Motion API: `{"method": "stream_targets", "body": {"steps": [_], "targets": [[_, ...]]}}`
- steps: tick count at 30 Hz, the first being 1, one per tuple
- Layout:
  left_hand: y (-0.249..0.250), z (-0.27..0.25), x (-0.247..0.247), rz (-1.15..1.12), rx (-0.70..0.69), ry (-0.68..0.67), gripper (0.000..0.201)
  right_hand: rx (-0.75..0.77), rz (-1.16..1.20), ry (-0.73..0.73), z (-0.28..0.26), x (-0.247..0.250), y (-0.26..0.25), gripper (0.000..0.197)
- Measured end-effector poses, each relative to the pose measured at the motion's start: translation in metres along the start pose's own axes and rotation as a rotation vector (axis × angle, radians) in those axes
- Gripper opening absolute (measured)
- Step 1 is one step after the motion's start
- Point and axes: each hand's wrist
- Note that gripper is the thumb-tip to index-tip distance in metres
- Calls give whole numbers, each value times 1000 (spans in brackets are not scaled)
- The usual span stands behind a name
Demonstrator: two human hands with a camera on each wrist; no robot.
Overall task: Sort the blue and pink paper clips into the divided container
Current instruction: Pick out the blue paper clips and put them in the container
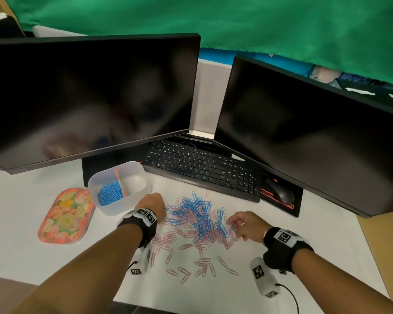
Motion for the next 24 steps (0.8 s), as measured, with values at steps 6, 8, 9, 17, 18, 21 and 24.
{"method": "stream_targets", "body": {"steps": [6, 8, 9, 17, 18, 21, 24], "targets": [[-1, -3, -3, 19, -36, 2, 26, -100, 349, 90, 13, -3, -2, 25], [-2, -4, -4, 22, -53, -4, 26, -120, 355, 115, 17, -5, -5, 19], [-2, -5, -4, 17, -67, -7, 25, -126, 340, 124, 20, -6, -8, 17], [-6, -16, 0, -252, -88, 110, 20, -92, -2, 476, 38, -21, -24, 13], [-5, -18, 0, -300, -88, 124, 21, -80, -32, 485, 39, -24, -27, 14], [-5, -21, 0, -425, -100, 154, 14, -87, -126, 495, 42, -30, -37, 19], [-4, -23, -2, -537, -93, 165, 17, -121, -153, 504, 48, -33, -41, 14]]}}
Point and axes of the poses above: each hand's wrist, its own z-axis towards the middle knuckle, its own x-axis out of the back of the hand, y = z × x, and after that the axes turned 2 degrees about -x, right-handed
